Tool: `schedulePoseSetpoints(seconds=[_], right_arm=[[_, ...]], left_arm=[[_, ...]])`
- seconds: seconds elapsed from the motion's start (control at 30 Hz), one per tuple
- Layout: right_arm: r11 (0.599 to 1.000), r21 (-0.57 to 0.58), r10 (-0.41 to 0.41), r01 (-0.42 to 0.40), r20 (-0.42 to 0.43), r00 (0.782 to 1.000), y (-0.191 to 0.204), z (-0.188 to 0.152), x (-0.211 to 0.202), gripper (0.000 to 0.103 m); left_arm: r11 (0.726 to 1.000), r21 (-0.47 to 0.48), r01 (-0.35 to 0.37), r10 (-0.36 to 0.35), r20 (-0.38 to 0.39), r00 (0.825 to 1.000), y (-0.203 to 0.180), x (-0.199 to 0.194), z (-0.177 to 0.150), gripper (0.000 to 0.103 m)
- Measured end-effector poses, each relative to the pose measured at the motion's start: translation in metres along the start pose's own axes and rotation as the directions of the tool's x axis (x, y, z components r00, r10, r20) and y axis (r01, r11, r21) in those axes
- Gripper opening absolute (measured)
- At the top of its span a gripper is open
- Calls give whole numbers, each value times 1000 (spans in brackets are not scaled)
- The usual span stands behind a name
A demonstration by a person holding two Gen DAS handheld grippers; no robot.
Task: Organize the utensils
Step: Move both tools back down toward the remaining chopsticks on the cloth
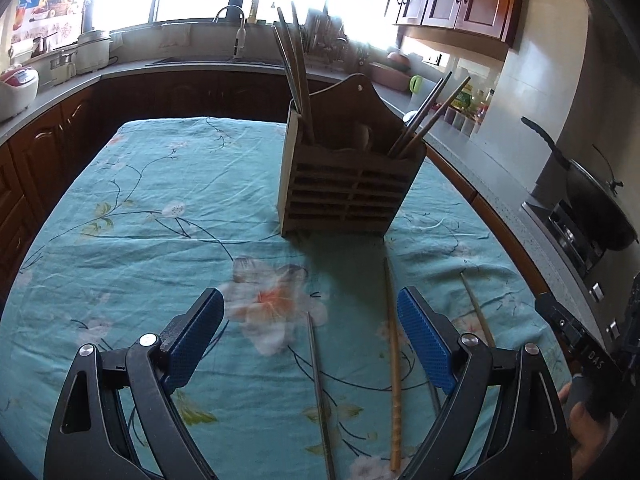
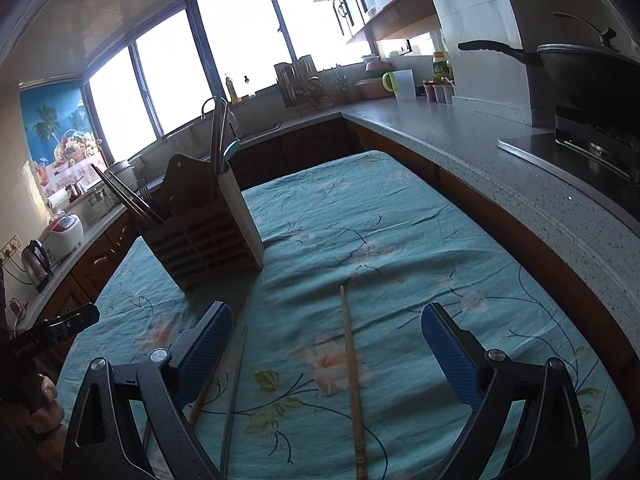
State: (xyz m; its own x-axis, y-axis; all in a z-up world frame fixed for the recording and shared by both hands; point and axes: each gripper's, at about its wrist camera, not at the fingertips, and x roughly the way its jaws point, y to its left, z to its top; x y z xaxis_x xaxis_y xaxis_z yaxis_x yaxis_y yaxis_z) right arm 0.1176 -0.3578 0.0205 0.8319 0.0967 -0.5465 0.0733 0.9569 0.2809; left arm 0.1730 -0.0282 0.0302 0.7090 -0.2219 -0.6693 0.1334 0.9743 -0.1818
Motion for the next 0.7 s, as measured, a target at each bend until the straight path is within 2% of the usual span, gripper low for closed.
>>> schedulePoseSetpoints(seconds=[0.7], right_arm=[[1000, 16, 7, -5, -70, 998, -12, -2, 24, 97]], left_arm=[[993, 120, 9, 11, -165, 986, -39, 57, -5, 90]])
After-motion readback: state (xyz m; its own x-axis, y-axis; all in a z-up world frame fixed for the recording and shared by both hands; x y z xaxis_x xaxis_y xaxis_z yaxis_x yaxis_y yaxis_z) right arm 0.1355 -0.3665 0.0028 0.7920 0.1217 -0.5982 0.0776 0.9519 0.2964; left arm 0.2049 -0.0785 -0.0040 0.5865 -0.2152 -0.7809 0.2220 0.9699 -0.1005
